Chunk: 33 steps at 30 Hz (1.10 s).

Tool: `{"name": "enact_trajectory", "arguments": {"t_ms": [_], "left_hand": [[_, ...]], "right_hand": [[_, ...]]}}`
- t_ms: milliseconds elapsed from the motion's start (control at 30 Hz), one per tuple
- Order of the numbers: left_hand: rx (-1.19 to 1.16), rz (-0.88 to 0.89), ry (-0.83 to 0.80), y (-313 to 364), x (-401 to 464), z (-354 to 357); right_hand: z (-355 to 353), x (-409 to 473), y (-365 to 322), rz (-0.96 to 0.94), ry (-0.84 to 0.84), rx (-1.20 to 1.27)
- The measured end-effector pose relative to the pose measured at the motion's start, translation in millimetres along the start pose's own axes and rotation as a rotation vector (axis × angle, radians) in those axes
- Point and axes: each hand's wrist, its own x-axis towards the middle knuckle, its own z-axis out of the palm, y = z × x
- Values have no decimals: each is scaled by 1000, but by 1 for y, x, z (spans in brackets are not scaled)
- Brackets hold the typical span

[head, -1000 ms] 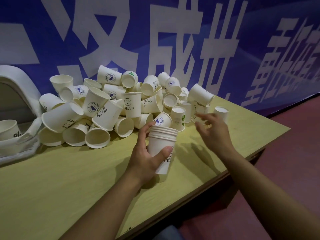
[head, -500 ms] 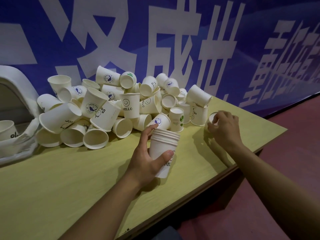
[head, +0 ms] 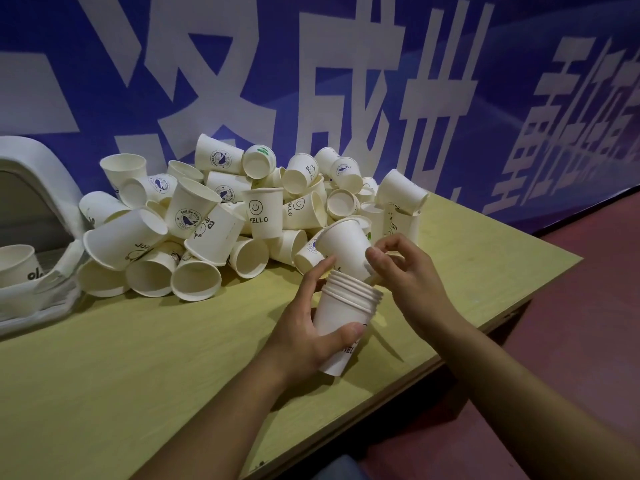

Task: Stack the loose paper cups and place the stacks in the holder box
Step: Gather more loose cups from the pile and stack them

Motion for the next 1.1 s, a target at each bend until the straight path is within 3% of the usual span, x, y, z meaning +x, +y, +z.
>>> {"name": "enact_trajectory", "arguments": {"t_ms": [100,333,433,600,667,800,933,1100], "left_hand": [[15,-2,8,0,0,-1],[3,24,58,0,2,0],[-40,61,142,3,3,-1],[-119,75,240,2,5,-8],[-118,66,252,3,5,-8],[-115,78,256,5,6,-5],[-119,55,251,4,5,-7],[-108,51,245,1,6,-10]], "right_hand": [[2,4,1,-6,42,2],[0,4,-4,5,-56,-19],[3,-2,-2,-12,-28,41],[5,-5,8,-42,-141,-86],[5,7,13,-78,-94,-176],[3,51,37,-117,26,-605],[-1,81,59,-49,-11,-943],[-6,80,70,-163,61,-906]]}}
